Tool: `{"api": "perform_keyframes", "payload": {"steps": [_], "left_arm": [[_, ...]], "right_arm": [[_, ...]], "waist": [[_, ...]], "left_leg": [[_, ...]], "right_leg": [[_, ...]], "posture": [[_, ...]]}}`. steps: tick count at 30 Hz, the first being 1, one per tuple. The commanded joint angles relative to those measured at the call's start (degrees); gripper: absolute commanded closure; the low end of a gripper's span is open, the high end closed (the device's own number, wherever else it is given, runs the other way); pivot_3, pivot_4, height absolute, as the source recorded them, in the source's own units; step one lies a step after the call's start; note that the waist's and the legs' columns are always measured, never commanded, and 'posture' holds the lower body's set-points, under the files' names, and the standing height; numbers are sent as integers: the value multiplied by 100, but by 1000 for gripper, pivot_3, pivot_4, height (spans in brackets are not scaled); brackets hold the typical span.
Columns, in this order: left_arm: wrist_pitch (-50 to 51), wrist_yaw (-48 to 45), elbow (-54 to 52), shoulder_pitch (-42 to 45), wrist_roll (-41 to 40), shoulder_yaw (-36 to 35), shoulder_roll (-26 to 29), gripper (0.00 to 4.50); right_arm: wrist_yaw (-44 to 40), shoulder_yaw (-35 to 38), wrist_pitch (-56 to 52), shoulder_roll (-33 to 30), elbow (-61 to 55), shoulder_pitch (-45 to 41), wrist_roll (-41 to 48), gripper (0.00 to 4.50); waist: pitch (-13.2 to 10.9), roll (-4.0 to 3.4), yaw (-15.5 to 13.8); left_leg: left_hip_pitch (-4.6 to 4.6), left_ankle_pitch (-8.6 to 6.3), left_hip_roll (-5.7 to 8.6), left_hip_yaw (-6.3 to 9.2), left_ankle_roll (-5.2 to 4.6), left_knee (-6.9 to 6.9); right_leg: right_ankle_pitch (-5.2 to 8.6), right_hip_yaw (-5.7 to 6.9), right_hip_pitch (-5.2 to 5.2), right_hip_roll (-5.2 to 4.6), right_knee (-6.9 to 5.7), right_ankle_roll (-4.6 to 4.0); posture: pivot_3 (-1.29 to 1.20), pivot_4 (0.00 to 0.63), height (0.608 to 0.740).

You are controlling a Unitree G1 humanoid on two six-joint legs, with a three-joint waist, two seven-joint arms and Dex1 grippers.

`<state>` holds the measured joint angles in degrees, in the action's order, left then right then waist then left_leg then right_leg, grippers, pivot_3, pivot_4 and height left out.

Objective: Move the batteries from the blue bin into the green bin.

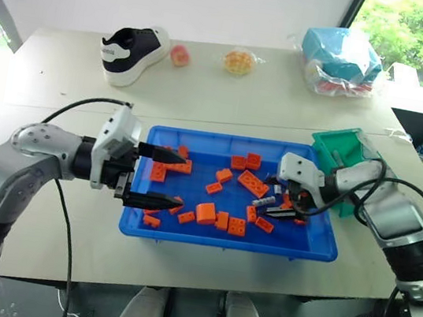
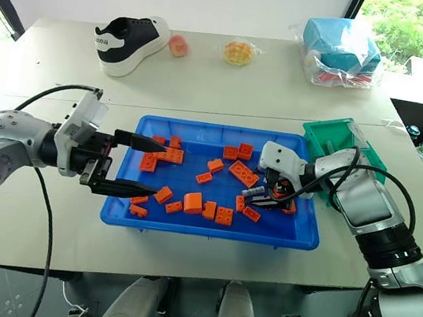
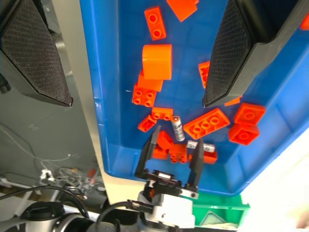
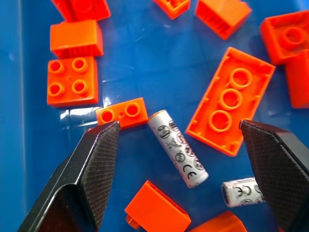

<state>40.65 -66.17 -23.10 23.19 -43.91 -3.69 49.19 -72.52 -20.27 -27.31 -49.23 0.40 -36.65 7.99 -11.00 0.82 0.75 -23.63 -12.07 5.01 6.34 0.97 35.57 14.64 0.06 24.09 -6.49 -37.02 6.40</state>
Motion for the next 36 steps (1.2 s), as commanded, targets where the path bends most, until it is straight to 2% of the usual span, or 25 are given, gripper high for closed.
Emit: {"api": "perform_keyframes", "payload": {"steps": [1, 2, 3, 8, 9, 20, 23, 27, 31, 36], "left_arm": [[10, 74, -197, -8, -127, -226, 77, 0], [18, 86, -204, -7, -142, -232, 86, 0], [22, 94, -210, -5, -155, -237, 94, 0], [8, 74, -155, 56, -161, -228, 119, 0], [-7, 58, -124, 79, -146, -207, 114, 0], [-145, -118, 155, 383, 0, 87, -57, 0], [-190, -172, 257, 473, 54, 166, -112, 0], [-200, -216, 303, 543, 57, 218, -139, 0], [-76, -280, 202, 491, -34, 179, -59, 0], [183, -342, 7, 414, -243, 112, 112, 0]], "right_arm": [[-52, 12, 152, 87, -13, 75, -73, 960], [-57, 10, 163, 107, -17, 100, -94, 1251], [-62, 9, 167, 121, -24, 125, -113, 1728], [36, 85, 48, 158, -125, 279, -133, 4383], [98, 153, -19, 173, -166, 302, -100, 4453], [497, 629, -525, 121, -511, 398, 110, 4453], [591, 756, -713, 85, -758, 421, 161, 3551], [598, 797, -852, -72, -1085, 390, 145, 1623], [279, 812, -1070, -398, -1268, 285, 326, 1623], [-535, 521, -1097, -907, -1335, 177, 415, 1623]], "waist": [[0, 0, -1], [0, 0, -1], [0, 0, -2], [1, 1, -5], [1, 1, -5], [1, 1, -6], [1, 1, -8], [1, 1, -4], [0, 1, -9], [0, 1, -7]], "left_leg": [[0, 0, 0, 0, 0, 1], [0, 0, 0, 0, 0, 1], [0, 0, 0, 0, 0, 2], [1, 0, 0, 0, 0, 3], [1, 0, 0, 1, 0, 4], [1, 0, 1, 1, 0, 6], [1, 0, 1, 2, 0, 6], [1, 0, 0, 0, 0, 7], [1, 0, 0, 0, 0, 7], [1, -1, 0, 0, -2, 9]], "right_leg": [[0, 0, -1, 0, 0, 0], [0, 0, -1, 0, 0, 0], [0, 0, -1, 0, 0, 0], [0, 0, -3, 0, 0, 0], [0, 0, -4, 0, 0, 0], [0, 0, -5, 0, 0, -1], [0, 0, -4, 0, -1, 0], [0, 0, -4, 0, -1, 0], [0, 0, -5, -1, -1, -1], [1, 0, -7, -1, 0, -1]], "posture": [[0, 150, 730], [0, 150, 730], [0, 150, 730], [0, 150, 730], [0, 150, 730], [0, 150, 730], [0, 150, 730], [0, 150, 730], [0, 150, 730], [0, 150, 730]]}}
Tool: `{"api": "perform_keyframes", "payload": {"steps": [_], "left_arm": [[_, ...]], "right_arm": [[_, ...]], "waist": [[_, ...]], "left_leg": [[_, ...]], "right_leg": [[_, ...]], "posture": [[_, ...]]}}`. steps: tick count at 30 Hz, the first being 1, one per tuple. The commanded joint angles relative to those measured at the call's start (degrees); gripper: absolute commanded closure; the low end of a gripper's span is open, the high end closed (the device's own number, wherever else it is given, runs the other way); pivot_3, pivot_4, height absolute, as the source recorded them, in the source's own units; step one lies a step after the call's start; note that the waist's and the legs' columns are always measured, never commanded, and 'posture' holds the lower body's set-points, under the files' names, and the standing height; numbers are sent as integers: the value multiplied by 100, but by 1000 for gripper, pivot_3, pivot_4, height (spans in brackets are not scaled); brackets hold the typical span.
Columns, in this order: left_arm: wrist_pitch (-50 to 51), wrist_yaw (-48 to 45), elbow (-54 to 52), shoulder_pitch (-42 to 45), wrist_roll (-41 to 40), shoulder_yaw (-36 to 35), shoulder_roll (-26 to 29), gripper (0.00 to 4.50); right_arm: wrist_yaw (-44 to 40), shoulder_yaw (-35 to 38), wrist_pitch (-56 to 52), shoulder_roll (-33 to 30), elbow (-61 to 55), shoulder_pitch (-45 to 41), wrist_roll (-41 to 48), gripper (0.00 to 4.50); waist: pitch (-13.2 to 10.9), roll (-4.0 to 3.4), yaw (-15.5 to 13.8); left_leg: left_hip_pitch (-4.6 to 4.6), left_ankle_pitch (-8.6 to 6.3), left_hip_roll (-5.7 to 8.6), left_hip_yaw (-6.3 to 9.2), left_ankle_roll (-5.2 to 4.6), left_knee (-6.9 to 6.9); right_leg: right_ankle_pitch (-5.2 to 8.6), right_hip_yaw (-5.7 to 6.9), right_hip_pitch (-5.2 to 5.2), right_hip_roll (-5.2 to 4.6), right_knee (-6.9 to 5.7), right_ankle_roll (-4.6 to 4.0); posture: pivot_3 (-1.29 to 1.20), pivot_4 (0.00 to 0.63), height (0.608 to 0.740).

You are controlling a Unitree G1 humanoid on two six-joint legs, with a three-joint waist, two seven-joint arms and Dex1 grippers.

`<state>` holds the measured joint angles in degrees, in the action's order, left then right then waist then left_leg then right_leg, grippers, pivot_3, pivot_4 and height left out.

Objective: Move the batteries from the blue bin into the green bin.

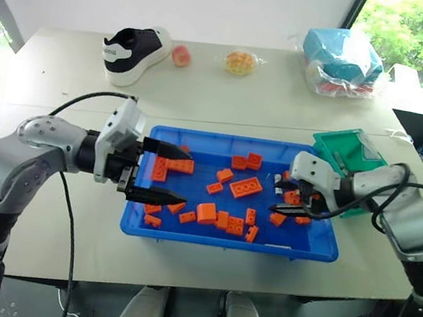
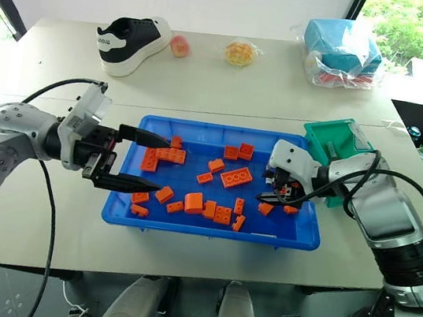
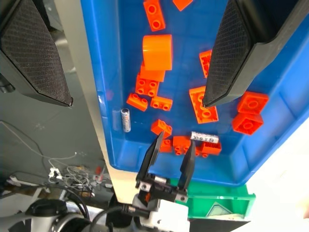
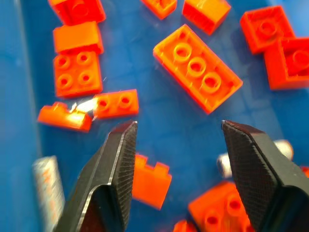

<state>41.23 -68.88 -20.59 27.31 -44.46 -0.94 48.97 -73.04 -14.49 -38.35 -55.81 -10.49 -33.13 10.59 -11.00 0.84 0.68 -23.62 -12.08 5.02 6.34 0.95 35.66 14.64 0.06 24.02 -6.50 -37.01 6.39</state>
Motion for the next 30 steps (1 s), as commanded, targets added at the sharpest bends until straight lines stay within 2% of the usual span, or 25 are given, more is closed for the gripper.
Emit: {"api": "perform_keyframes", "payload": {"steps": [1, 6, 17, 23, 30], "left_arm": [[211, -68, -298, 21, -264, -176, 168, 0], [548, 60, -564, 64, -620, -327, 312, 0], [1043, 472, -1000, -121, -1208, -698, 546, 0], [1106, 710, -1089, -184, -1357, -755, 547, 0], [1076, 849, -1083, -168, -1414, -765, 553, 0]], "right_arm": [[-715, -170, -27, -332, -274, -202, 193, 1623], [-1314, -542, -67, -451, -316, -298, 222, 1623], [-1905, -1343, 406, -169, 187, -550, -92, 1623], [-1946, -1774, 726, -182, 358, -679, -90, 1623], [-1742, -1638, 927, 142, 739, -715, -508, 1623]], "waist": [[0, 0, 1], [0, 0, 13], [-1, 0, 3], [-1, 1, -9], [-1, 2, 9]], "left_leg": [[0, 0, 0, 0, 0, 0], [0, -1, -2, 0, -1, -1], [0, -2, -2, 1, 0, 0], [0, -2, -1, 1, 0, 2], [0, -2, -1, 1, 0, 2]], "right_leg": [[0, 0, 0, 0, 0, 0], [1, 1, 0, 0, 1, 1], [1, 1, 1, 0, 1, 1], [1, 1, -1, -3, 2, 1], [1, 1, -1, -1, 1, 1]], "posture": [[0, 150, 730], [0, 150, 730], [0, 150, 730], [0, 150, 730], [0, 150, 730]]}}
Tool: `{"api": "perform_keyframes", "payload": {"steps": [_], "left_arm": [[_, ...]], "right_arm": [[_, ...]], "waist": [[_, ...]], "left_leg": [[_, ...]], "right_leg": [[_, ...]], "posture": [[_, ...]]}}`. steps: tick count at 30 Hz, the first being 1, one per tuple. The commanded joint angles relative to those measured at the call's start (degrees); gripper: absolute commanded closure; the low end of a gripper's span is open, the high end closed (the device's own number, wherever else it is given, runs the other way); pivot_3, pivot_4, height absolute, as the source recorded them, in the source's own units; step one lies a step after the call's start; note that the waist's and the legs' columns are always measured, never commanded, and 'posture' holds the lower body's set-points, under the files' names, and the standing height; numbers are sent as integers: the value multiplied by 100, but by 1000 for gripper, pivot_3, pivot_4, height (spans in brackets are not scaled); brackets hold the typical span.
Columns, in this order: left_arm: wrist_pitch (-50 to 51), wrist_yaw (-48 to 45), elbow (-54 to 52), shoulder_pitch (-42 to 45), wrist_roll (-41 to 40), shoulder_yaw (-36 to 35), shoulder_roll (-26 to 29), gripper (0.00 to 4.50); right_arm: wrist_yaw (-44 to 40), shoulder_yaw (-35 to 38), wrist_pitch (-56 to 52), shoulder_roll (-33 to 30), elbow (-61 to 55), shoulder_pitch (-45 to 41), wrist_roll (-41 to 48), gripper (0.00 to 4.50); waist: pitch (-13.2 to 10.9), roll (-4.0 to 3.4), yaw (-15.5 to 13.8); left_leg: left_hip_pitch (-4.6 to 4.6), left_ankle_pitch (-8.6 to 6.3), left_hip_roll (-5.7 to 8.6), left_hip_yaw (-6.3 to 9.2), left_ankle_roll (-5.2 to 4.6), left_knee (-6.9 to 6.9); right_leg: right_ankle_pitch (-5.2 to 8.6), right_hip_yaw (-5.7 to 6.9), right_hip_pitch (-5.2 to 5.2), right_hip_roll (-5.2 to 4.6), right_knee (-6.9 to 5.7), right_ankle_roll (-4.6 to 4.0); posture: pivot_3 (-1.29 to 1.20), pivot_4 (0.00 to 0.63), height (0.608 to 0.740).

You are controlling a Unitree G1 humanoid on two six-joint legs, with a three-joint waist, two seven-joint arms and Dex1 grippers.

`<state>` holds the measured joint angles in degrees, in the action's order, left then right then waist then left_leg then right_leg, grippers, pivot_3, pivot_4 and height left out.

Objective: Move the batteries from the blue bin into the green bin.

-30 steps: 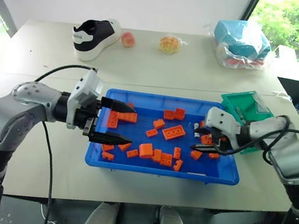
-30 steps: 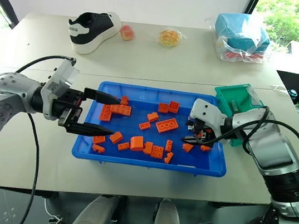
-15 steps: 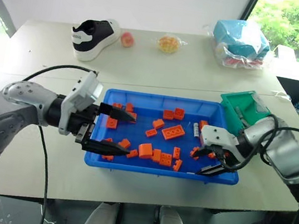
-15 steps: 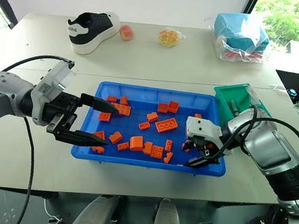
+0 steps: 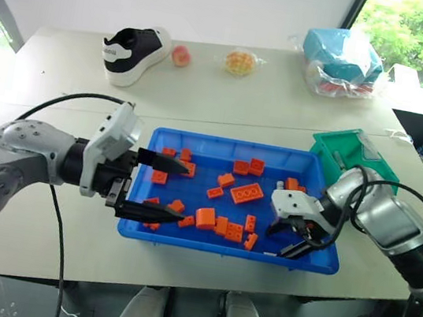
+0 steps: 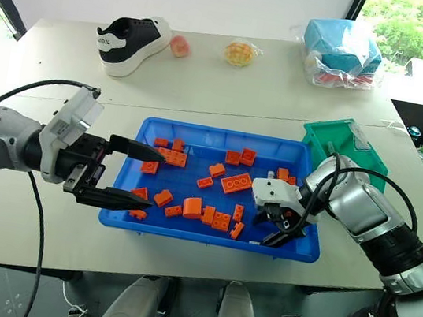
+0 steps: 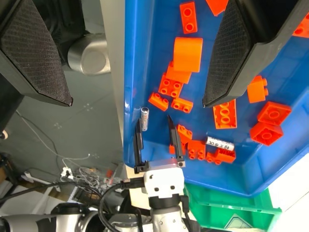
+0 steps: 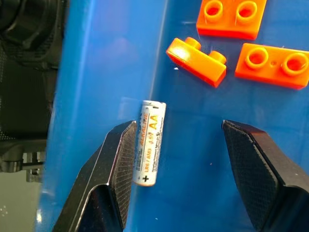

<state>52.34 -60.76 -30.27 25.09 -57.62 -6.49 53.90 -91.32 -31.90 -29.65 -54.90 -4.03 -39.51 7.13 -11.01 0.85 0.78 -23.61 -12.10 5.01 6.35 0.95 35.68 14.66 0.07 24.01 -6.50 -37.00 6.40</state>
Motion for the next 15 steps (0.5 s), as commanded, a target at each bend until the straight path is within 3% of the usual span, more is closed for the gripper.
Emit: {"api": "perform_keyframes", "payload": {"steps": [1, 9, 15], "left_arm": [[-45, 55, -107, 72, -96, -195, 51, 0], [-169, 52, 22, 217, 14, -25, -28, 0], [-276, -86, 99, 268, 105, 107, -63, 0]], "right_arm": [[161, 134, 68, 89, 138, -72, -206, 1623], [585, 402, 15, 289, 261, -51, -390, 1623], [368, 547, -265, 95, -26, -27, -214, 1623]], "waist": [[0, 0, -3], [2, 3, -10], [1, 2, -10]], "left_leg": [[0, 0, 0, 0, 0, 0], [1, 0, 0, 1, 0, 8], [1, 0, 1, 0, 0, 9]], "right_leg": [[0, 0, 0, 0, 0, 0], [0, 0, -5, 0, 0, -1], [0, 0, -5, 0, 0, -1]], "posture": [[0, 150, 730], [0, 150, 730], [0, 150, 730]]}}
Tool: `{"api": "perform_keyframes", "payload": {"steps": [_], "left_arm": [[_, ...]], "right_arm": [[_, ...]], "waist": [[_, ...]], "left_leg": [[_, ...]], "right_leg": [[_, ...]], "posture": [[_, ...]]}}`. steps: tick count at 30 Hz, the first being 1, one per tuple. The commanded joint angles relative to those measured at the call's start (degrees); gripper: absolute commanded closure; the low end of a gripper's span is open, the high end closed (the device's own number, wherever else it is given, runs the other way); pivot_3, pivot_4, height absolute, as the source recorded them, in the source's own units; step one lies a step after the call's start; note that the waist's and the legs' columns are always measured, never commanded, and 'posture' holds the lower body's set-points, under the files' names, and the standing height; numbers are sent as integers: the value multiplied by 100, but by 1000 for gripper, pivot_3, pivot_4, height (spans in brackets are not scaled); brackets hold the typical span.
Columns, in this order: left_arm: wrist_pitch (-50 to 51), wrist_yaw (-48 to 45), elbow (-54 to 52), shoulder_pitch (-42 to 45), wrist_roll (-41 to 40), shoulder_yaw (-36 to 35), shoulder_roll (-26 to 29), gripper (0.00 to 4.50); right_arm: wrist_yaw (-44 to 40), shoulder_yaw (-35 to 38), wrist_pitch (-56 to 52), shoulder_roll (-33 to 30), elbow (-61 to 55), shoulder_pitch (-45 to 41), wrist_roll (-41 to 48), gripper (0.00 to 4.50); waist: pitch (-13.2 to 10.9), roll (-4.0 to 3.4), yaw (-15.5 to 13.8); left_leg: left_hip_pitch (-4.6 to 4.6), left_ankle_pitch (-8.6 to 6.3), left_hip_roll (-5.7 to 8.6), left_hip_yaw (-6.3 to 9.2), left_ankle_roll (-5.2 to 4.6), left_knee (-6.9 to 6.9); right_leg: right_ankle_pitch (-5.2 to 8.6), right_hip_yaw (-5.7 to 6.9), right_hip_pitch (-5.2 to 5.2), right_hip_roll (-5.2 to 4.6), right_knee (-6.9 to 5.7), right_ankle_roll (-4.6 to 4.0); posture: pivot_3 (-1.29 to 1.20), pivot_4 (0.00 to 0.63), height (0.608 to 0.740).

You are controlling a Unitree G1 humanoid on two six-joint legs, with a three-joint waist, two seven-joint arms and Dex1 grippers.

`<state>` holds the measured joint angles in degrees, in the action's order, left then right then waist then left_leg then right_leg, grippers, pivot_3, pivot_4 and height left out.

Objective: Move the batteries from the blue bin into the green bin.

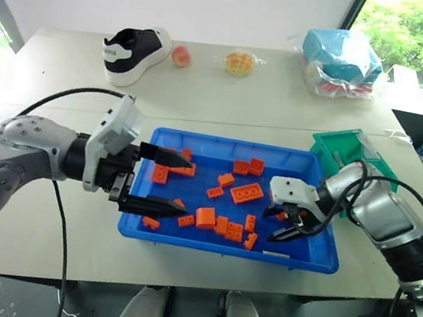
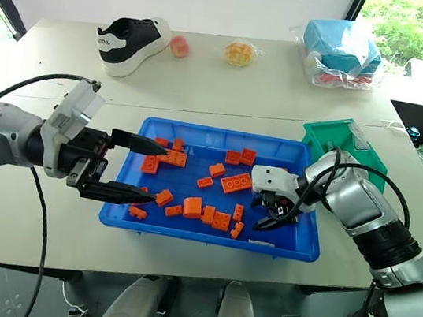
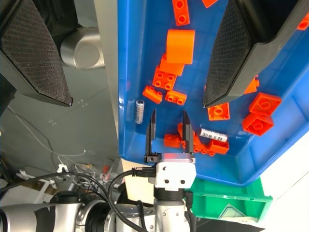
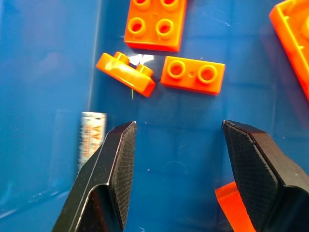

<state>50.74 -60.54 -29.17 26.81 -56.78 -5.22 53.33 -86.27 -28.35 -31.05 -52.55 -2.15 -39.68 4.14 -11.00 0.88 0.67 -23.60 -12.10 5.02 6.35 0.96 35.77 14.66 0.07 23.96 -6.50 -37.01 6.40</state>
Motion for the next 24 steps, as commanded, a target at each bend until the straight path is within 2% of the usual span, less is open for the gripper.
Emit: {"api": "perform_keyframes", "payload": {"steps": [1, 6, 11, 24], "left_arm": [[-131, -155, -4, 101, 33, -4, -3, 0], [-193, -297, 50, 139, 131, 68, -2, 0], [-225, -352, 92, 186, 176, 99, -5, 0], [-160, -282, -32, 98, 82, -7, 63, 0]], "right_arm": [[-223, 208, -168, -195, -281, -9, 134, 1623], [-611, 80, -111, -582, -631, 180, 410, 1623], [-623, -161, 216, -628, -618, 294, 398, 1623], [-71, -43, 653, -45, -134, 353, -202, 1623]], "waist": [[0, -1, 0], [0, -1, -7], [-1, -1, 11], [3, 7, 3]], "left_leg": [[0, 0, 0, 0, 0, 0], [0, 0, 0, 0, 0, 0], [-1, -1, 0, -2, -1, 1], [14, -1, -4, 2, 0, 1]], "right_leg": [[0, 0, 0, 0, 0, 0], [0, 0, 0, 0, 1, 0], [1, 0, 0, -2, 1, -1], [9, 0, -19, -1, 3, -15]], "posture": [[0, 150, 730], [0, 150, 730], [0, 150, 730], [0, 150, 730]]}}
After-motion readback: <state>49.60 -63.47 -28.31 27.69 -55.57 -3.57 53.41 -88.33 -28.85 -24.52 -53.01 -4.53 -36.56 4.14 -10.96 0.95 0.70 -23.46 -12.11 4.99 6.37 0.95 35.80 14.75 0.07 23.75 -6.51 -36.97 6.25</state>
